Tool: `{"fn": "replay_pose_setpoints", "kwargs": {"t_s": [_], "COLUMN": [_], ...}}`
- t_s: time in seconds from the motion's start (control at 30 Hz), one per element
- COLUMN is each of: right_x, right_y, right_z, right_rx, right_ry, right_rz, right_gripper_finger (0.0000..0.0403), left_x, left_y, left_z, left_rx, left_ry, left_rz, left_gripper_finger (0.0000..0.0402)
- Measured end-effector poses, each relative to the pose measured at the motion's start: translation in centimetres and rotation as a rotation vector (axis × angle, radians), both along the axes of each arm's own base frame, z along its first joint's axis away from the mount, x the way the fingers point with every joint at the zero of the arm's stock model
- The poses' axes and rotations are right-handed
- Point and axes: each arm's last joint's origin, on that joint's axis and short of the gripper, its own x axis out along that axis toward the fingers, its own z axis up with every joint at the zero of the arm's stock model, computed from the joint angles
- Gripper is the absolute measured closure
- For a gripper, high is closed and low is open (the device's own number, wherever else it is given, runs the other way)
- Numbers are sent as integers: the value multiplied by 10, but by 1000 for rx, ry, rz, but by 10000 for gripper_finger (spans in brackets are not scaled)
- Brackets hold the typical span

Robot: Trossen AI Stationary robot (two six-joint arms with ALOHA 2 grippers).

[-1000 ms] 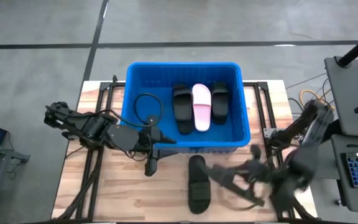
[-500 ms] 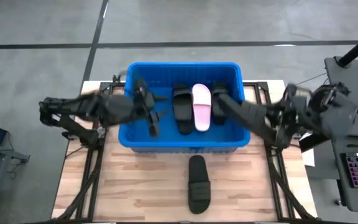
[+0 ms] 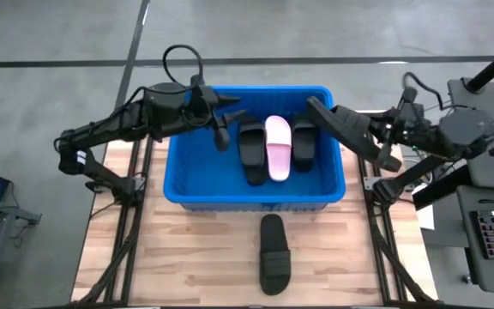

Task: Pick and place slides into bin
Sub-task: Put the black slide into the bin

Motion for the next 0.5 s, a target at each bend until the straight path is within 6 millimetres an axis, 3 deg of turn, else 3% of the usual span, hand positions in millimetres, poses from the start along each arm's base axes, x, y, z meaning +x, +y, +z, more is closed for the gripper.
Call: {"fn": "replay_pose_setpoints", "kwargs": {"t_s": [0.37, 0.5], "right_x": [41, 68], "right_y": [-14, -13], "right_z": [-18, -27], "right_rx": [-55, -105], "right_ry": [192, 303], "right_rz": [-210, -182], "right_gripper_finger": [394, 394], "left_x": [9, 10], "left_y": [2, 3], "left_z": [0, -3], "left_rx": [-2, 7], "left_ry": [-38, -9], "left_rz": [22, 24], "left_gripper_finger": [258, 258]}}
